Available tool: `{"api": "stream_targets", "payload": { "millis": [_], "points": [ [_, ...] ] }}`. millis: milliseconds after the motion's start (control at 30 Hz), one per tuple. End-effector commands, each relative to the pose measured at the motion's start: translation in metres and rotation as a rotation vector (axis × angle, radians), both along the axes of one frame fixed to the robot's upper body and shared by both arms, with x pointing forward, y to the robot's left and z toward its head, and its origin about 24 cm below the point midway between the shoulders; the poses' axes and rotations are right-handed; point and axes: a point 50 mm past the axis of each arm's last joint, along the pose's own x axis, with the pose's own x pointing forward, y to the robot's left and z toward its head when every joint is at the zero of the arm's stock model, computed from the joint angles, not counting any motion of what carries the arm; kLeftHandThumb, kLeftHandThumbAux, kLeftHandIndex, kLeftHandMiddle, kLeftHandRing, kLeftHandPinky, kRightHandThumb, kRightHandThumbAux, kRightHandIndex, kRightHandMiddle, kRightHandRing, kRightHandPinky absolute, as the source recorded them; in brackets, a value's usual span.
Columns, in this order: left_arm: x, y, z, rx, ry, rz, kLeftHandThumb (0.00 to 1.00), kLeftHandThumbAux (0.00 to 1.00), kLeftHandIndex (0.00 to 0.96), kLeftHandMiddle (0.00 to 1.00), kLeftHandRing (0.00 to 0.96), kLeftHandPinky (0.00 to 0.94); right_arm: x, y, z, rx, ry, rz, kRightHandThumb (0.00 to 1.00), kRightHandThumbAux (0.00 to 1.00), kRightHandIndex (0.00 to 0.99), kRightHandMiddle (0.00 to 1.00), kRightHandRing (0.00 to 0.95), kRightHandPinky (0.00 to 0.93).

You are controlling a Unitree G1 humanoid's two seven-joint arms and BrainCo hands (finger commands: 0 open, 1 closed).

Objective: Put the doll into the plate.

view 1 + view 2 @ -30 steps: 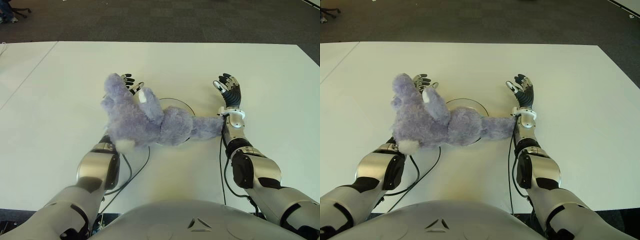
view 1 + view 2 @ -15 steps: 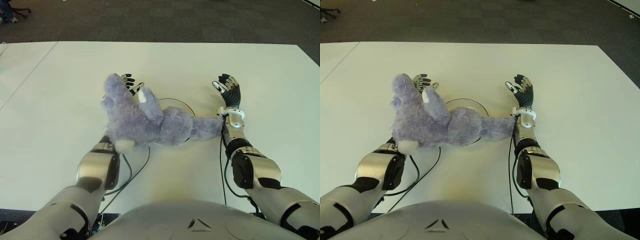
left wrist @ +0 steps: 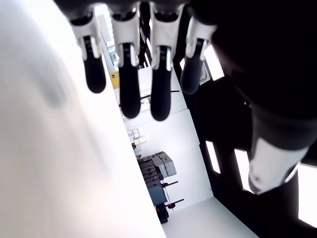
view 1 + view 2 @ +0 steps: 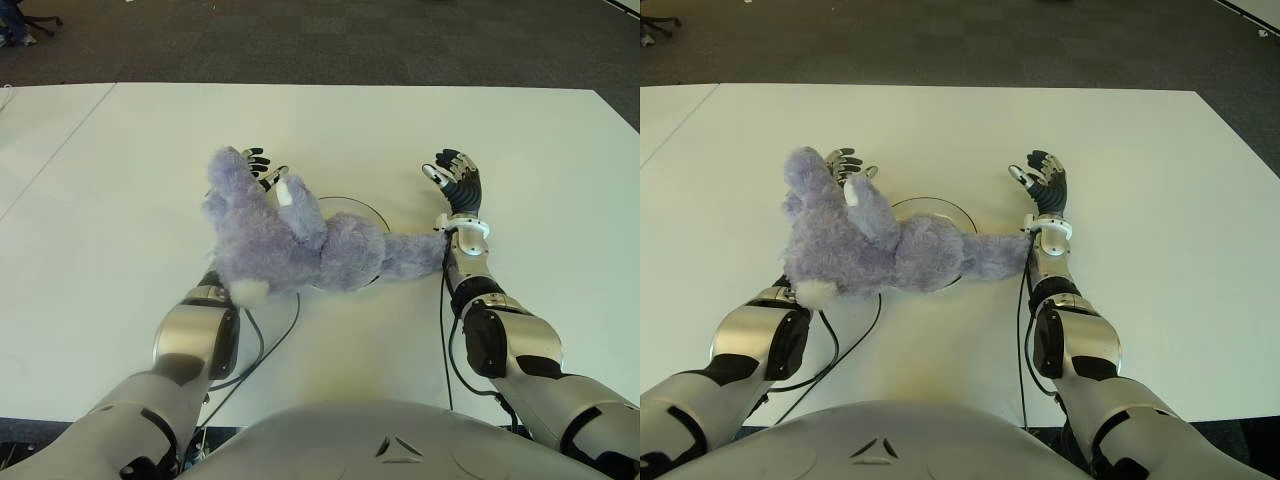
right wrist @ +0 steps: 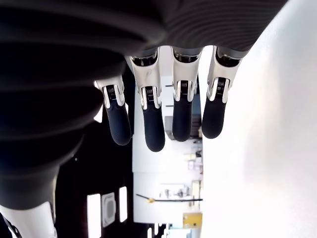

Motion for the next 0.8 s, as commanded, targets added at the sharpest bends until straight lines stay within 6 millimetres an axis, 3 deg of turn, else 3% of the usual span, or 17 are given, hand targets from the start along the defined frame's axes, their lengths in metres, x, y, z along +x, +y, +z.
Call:
{"api": "stream_targets", "payload": {
  "millis": [33,800],
  "points": [
    [-0.0842,0.0054,-0.0917,-0.011,0.437,0.053,0.0,0.652,0.258,0.356,0.335,0.295,-0.0882,0.0137,-0.0998,0.138,0.402,-0.048,0.019,0.756,0.26,0.292,0.28,0.285],
    [-0.0841,0.0056,-0.0923,0.003,0.451,0.041,0.0,0.641,0.261,0.36,0.343,0.264,-0.0882,0.013,-0.0999,0.147,0.404,-0.058,0.016,0.758,0.265,0.302,0.3,0.318]
  ]
}}
